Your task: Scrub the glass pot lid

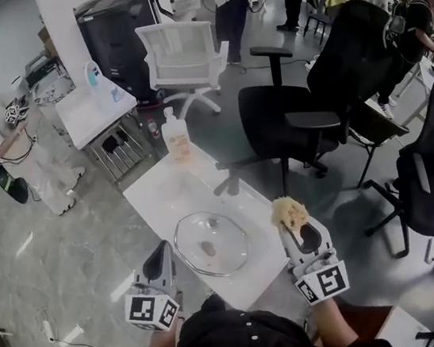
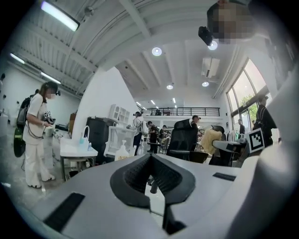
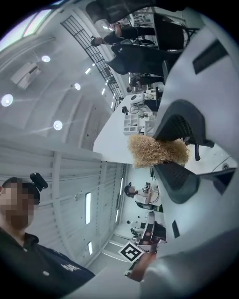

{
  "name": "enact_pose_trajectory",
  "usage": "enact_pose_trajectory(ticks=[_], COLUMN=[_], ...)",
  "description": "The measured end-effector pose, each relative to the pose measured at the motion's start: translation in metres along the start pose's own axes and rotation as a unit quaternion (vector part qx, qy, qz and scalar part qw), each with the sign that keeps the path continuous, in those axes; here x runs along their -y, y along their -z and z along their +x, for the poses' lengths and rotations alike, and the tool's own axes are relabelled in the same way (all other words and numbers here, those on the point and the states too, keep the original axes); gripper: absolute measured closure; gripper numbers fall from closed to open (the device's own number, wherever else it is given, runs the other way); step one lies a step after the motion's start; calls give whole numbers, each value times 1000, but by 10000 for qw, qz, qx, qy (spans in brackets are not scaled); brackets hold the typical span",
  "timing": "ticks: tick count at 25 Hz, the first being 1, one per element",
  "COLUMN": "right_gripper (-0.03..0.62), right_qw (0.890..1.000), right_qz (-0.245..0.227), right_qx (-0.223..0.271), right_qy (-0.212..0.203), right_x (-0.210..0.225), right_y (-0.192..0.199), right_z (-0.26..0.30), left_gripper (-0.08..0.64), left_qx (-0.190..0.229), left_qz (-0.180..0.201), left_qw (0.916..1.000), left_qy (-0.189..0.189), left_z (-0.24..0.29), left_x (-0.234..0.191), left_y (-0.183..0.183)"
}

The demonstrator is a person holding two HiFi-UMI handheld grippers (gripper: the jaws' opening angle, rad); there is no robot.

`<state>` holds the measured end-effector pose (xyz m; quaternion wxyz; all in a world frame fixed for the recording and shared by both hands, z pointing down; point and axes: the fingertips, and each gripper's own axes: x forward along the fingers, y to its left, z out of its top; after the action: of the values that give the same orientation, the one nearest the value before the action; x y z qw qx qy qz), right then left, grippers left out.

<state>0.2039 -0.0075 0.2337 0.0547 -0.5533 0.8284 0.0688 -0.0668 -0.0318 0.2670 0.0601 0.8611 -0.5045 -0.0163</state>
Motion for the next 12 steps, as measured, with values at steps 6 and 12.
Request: enact_pose_trajectory(ticks=[6, 12], right_gripper=[445, 445], right_qw=[9999, 9998], right_qz=[-83, -171], right_qx=[95, 48], right_qy=[88, 17], right_x=[-1, -9], right_y=[-5, -3], right_z=[-9, -8], left_gripper=[534, 534], left_qx=[158, 156], left_qz=[336, 384], left_qw=[9993, 9991], left_qy=[-10, -110], left_z=[-9, -19], left_x=[10, 13], left_y=[-4, -6])
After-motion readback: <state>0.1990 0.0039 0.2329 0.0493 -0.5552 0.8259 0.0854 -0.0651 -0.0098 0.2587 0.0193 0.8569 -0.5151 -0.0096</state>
